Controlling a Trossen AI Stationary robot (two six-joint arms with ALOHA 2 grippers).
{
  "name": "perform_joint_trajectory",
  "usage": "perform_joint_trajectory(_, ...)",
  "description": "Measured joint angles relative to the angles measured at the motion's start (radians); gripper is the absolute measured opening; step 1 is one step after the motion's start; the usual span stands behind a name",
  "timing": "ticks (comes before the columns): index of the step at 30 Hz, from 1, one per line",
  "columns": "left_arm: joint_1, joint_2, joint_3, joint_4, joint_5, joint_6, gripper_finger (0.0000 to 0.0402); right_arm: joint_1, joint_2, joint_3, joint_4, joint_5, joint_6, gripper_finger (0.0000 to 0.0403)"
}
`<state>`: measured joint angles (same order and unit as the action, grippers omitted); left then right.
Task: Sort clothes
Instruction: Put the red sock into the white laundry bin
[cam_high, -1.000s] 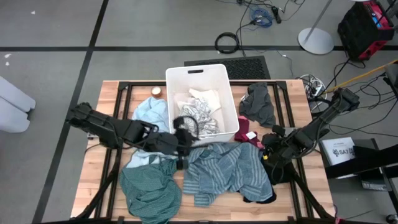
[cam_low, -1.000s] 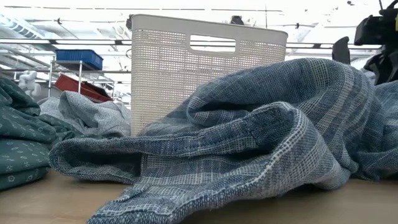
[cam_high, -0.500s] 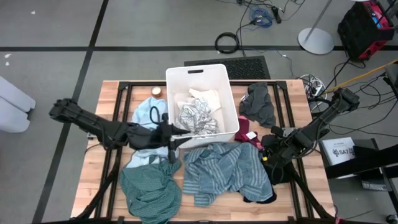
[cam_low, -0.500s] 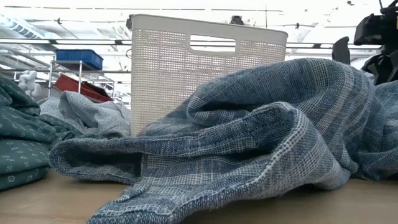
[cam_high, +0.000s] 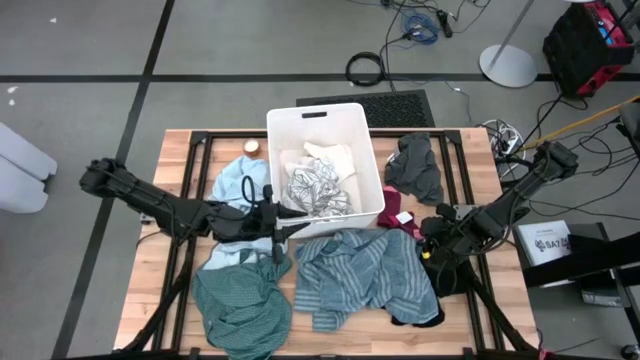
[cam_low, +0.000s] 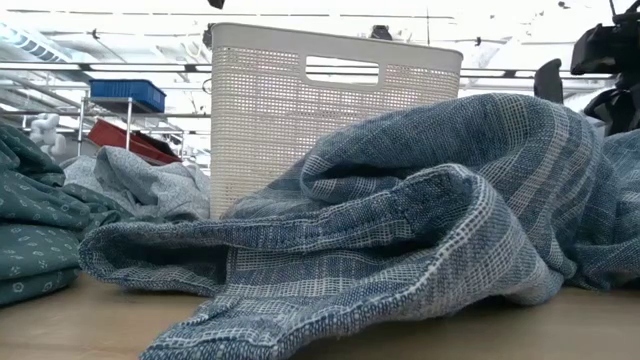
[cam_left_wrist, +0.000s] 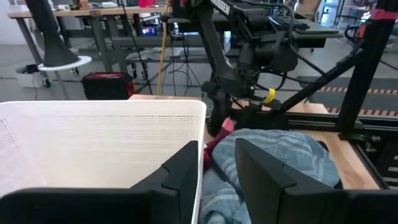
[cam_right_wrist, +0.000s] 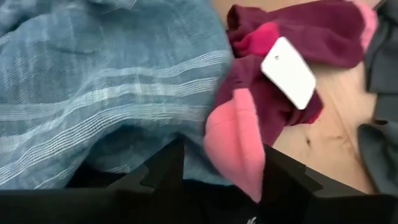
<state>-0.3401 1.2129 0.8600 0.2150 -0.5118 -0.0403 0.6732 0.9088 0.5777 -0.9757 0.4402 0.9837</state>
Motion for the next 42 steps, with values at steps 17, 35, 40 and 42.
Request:
perform_joint_trajectory(17, 0.000, 0.000, 0.000, -0.004, 0.007, -0.006, 0.0116, -0.162, 0.000, 0.099, -0.202, -0.063, -0.056, 0.0004)
perform_joint_trajectory(35, 0.000, 0.166, 0.001, 0.393, 0.141, 0.162, 0.0116, -0.161, 0.041, 0.476, 0.405, 0.004, -0.640, 0.0002)
perform_joint_trajectory(40, 0.000, 0.248, 0.001, 0.535, 0.168, 0.228, 0.0116, -0.161, 0.102, 0.481, 0.523, -0.031, -0.711, 0.0002)
perform_joint_trajectory(42, 0.000, 0.279, 0.001, 0.589, 0.173, 0.249, 0.0116, -0.161, 0.132, 0.481, 0.540, -0.050, -0.720, 0.0002)
